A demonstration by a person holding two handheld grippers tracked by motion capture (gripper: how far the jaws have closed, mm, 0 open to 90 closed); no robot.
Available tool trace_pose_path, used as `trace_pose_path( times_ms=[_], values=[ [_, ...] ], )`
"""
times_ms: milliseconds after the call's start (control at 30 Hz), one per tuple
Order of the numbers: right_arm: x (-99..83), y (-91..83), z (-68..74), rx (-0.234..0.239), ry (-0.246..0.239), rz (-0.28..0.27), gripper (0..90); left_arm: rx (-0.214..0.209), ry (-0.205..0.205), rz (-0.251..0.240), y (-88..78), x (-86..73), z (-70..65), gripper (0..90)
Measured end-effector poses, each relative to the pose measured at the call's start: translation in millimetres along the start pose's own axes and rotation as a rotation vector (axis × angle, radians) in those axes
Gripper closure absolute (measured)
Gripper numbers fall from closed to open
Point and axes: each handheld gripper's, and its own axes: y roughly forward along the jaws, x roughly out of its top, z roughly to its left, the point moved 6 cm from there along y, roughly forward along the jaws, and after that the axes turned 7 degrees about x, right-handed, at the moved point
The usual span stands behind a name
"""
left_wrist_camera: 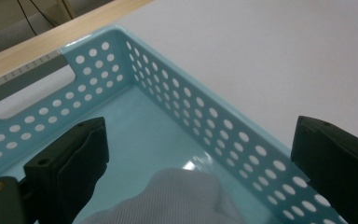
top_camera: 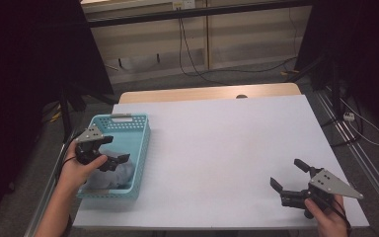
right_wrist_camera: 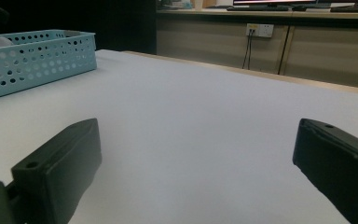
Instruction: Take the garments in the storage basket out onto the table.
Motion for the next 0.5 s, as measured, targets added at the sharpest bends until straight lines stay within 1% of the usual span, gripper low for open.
trace_pose_path(
  times_ms=[100, 133, 167, 300, 433, 500],
  values=[
    [-0.2, -0.1, -0.3, 0.0, -0.002, 0.001, 0.7, -0.004, -0.003, 0.021, 3.4, -4.3, 1.5, 4.5],
    [-0.1, -0.5, -0.5, -0.001, 0.002, 0.001, 0.7, -0.011, -0.007, 0.04, 5.6, -8.2, 3.2, 5.4],
    [-0.1, -0.5, -0.5, -0.001, 0.002, 0.001, 0.7, -0.011, -0.007, 0.04, 5.6, -8.2, 3.2, 5.7],
    [-0.2, -0.5, -0.7, 0.001, 0.003, -0.002, 0.7, -0.002, -0.025, 0.07, 9.6, -15.9, 8.0, 5.7],
    [0.0, -0.2, -0.1, 0.006, 0.005, -0.001, 0.7, 0.002, -0.029, 0.096, 11.4, -20.4, 12.0, 5.7],
    [-0.1, 0.3, 0.4, 0.01, 0.004, 0.0, 0.7, 0.004, -0.025, 0.12, 11.8, -22.1, 14.2, 5.7]
  ],
)
